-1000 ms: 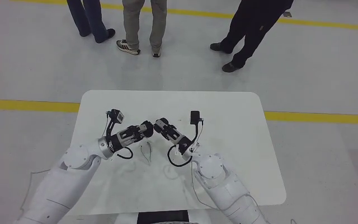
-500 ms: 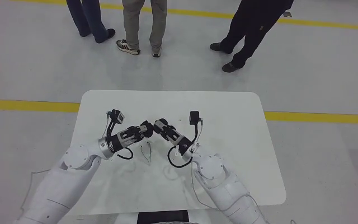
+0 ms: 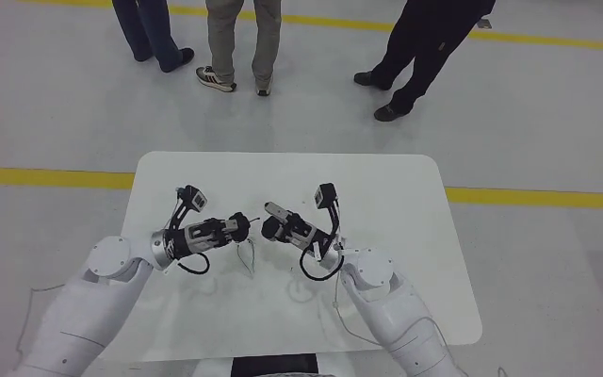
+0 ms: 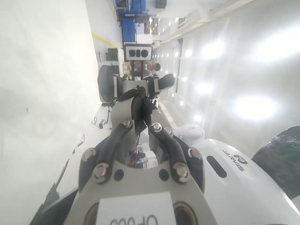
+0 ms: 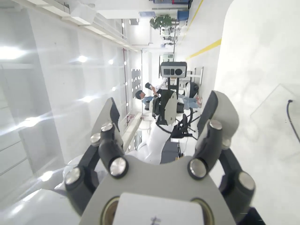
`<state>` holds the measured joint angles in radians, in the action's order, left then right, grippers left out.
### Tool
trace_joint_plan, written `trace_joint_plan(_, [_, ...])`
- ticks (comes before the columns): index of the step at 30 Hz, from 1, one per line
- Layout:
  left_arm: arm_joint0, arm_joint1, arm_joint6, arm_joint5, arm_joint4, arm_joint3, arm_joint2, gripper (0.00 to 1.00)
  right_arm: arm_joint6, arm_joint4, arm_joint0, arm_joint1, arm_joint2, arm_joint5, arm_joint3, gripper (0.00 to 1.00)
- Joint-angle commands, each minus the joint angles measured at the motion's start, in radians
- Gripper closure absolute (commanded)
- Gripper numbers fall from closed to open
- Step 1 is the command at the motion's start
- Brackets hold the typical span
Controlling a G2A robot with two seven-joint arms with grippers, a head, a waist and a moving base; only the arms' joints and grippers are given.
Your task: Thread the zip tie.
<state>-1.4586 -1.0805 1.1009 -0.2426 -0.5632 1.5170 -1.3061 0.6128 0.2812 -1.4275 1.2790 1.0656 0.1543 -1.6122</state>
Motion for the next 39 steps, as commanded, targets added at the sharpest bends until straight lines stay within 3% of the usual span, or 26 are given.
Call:
trace_joint_plan(1, [0.001,0.0,0.004,0.003,0.004,-0.001,0.0,1.0,-0.029,-0.001,0.0,0.0,0.0,0.001,0.0,0.0])
trace_joint_plan(8, [0.001,0.0,0.004,0.003,0.004,-0.001,0.0,1.0,-0.029,-0.001,0.0,0.0,0.0,0.001,0.0,0.0])
trace_joint_plan(11, [0.008,0.003,-0.03,0.003,0.068,-0.006,0.007,1.0,-0.029,-0.001,0.0,0.0,0.0,0.001,0.0,0.0])
trace_joint_plan(15, [0.016,0.012,0.057,-0.034,0.051,-0.037,-0.013,1.0,0.031,0.042,-0.001,-0.002,-0.001,0.002,0.011,0.0])
trace_joint_plan(19, [0.018,0.026,0.172,-0.09,0.041,-0.1,-0.046,1.0,0.152,0.089,0.021,-0.007,0.004,0.019,0.054,0.0])
trace_joint_plan(24, [0.032,0.037,0.28,-0.097,0.027,-0.157,-0.056,1.0,0.269,0.094,0.069,-0.008,-0.026,-0.007,0.112,0.0])
trace_joint_plan(27, [0.042,0.04,0.289,-0.097,0.034,-0.169,-0.05,1.0,0.296,0.091,0.094,-0.004,-0.053,-0.004,0.137,0.0])
trace_joint_plan(39, [0.043,0.042,0.289,-0.097,0.045,-0.169,-0.045,1.0,0.337,0.114,0.096,-0.001,-0.088,0.005,0.135,0.0])
